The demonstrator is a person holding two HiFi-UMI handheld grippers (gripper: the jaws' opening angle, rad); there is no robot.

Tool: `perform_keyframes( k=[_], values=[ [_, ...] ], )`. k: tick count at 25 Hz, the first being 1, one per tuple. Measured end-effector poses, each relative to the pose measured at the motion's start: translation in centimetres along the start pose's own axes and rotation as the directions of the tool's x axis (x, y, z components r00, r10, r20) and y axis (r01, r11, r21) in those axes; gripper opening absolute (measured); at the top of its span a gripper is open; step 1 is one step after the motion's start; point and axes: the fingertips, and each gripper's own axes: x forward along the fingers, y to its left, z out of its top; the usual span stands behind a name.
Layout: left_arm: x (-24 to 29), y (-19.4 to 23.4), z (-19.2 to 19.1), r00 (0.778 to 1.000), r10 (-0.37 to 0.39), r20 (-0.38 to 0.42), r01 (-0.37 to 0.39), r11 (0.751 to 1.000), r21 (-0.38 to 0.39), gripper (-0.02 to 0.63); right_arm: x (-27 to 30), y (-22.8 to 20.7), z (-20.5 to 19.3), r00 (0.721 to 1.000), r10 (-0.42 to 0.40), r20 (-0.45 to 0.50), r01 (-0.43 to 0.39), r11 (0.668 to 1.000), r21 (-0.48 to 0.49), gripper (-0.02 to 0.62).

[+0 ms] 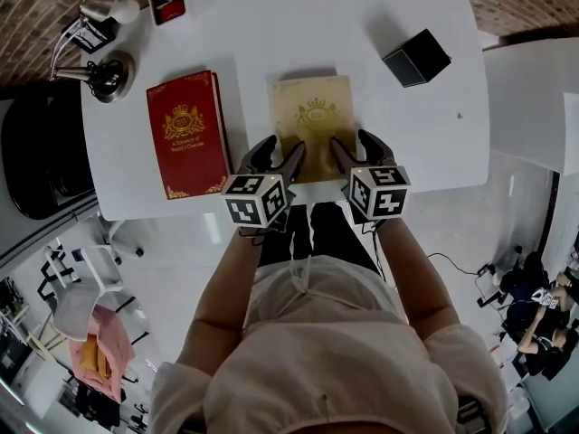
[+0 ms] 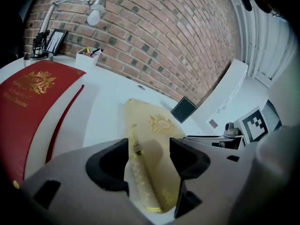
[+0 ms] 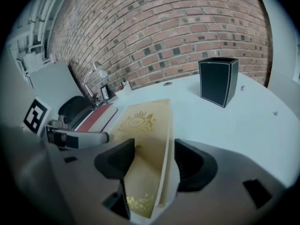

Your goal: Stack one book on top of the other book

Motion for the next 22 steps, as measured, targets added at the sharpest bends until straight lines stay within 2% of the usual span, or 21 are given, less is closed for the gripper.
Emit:
perform_keyframes(
  k=[3, 8, 10, 18, 22],
  values=[
    [0.7, 0.2, -0.9, 0.999, -0.016, -0.044, 0.015, 1.0, -0.014, 0.261, 0.4, 0.0, -0.2, 0.999, 0.039, -0.003, -0.038, 0.998, 0.049, 0.247],
    [1.0, 0.3, -1.2, 0.998, -0.032, -0.06, 0.03, 0.999, -0.026, 0.261, 0.6, 0.0, -0.6, 0.996, 0.093, -0.01, -0.092, 0.988, 0.123, 0.245],
    [1.0, 0.3, -1.2, 0.997, -0.031, -0.065, 0.03, 0.999, -0.024, 0.261, 0.6, 0.3, -0.6, 0.995, 0.095, -0.013, -0.093, 0.988, 0.123, 0.218],
    [0.5, -0.1, -1.5, 0.998, -0.009, -0.069, 0.008, 1.0, -0.018, 0.261, -0.1, 0.8, -0.6, 0.997, 0.072, -0.005, -0.072, 0.992, 0.099, 0.212],
    [-0.6, -1.2, -1.0, 0.999, -0.007, -0.039, 0.007, 1.0, 0.001, 0.261, -1.6, 1.1, -0.2, 0.997, 0.073, 0.022, -0.074, 0.993, 0.092, 0.212]
  ],
)
